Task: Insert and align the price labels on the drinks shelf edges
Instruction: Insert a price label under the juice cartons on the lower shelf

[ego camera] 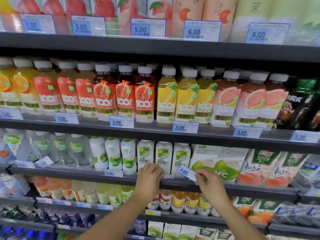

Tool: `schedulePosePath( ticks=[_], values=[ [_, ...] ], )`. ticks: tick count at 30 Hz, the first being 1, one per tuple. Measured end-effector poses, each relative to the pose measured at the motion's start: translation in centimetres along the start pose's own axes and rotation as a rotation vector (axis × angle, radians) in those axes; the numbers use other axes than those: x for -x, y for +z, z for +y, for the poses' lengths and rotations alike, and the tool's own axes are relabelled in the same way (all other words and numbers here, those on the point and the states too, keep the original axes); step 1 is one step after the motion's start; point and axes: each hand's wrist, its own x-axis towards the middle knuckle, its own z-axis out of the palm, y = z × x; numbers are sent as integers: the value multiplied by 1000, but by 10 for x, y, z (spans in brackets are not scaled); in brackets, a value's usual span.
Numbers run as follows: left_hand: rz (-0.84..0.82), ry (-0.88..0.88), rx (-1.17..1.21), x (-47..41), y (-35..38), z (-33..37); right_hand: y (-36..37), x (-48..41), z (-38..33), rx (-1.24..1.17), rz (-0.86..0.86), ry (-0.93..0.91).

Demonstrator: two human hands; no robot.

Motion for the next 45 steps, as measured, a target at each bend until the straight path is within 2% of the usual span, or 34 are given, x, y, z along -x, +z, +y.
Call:
schedulePosePath(
  ticks=[4, 7, 11, 14, 18, 23, 29, 34, 38, 41, 45],
  values=[
    [82, 80, 34, 14, -7, 3, 11, -3, 1, -58, -41, 0],
    [-20, 242, -92, 36, -2, -12, 21, -6, -2, -98, -61, -15],
    [-171, 199, -251, 54, -1, -18, 31, -9, -12, -87, -59, -82],
    [-160, 212, -285, 59, 0, -14, 40, -11, -14, -117, -61, -78],
    [-175, 142, -283, 55, 1, -9, 51, -15, -13, -149, -59, -92],
    [-130, 163, -239, 45, 2, -5, 61, -20, -20, -66, -26, -208],
    [-80, 188, -156, 48, -1, -7, 72, -20, -7, 187, -104, -418],
    [-47, 202, -165, 48, -1, -6, 75, -18, 6, 424, -116, -509],
    [-19, 212, -164, 46, 1, -8, 72, -10, -2, 546, -148, -504],
    [-16, 201, -158, 44, 3, -11, 72, -8, -5, 541, -134, -477],
    [-8, 262, -155, 40, 0, -21, 69, 2, -16, 361, -117, -506]
  ],
)
